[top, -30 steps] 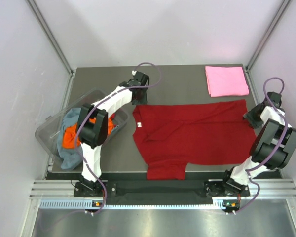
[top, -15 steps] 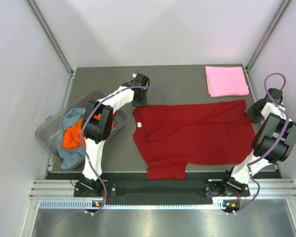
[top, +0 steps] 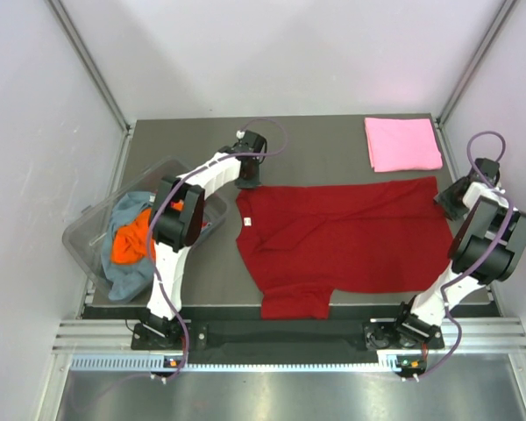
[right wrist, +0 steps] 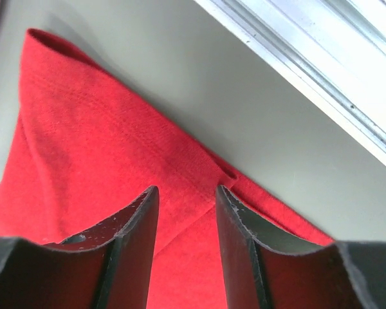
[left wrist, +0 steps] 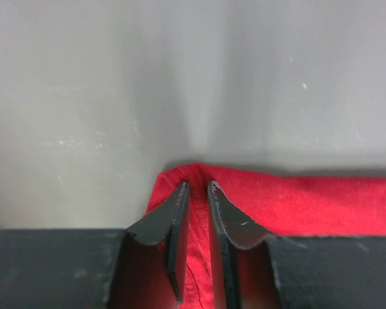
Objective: Fold and stack the t-shirts
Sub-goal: Fold the tshirt
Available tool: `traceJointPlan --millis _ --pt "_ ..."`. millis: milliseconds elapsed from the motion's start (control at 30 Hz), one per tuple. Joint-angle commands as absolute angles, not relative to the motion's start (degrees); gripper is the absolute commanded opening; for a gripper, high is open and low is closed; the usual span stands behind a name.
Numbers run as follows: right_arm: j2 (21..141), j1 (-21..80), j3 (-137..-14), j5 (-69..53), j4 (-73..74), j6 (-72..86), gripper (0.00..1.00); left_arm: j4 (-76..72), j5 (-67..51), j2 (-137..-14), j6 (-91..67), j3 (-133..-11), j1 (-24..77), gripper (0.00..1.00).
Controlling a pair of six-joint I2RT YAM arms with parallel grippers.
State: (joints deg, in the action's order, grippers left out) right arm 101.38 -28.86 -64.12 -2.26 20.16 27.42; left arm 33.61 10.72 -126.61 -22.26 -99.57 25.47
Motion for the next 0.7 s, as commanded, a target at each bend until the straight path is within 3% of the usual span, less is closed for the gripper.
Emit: traceJointPlan --millis 0,200,433,667 --pt "101.8 -28.5 -64.6 -0.4 16.6 27.1 0.41 33.3 14.6 -127.6 -21.6 -102.0 24.6 0.22" --pt "102.9 -28.9 -65.0 -0.3 16.3 27.1 0.32 33.3 13.2 -128.8 -22.3 -103.7 23.2 0.22" --pt "103.4 -29.7 -64.9 2.1 16.7 27.6 0.00 34.3 14.1 -130.4 -22.3 -105.6 23.0 0.22" --pt "101.4 -29.9 -64.0 5.0 18.3 28.3 0.00 34.7 12.9 -130.6 -22.7 -105.6 22.9 0.22"
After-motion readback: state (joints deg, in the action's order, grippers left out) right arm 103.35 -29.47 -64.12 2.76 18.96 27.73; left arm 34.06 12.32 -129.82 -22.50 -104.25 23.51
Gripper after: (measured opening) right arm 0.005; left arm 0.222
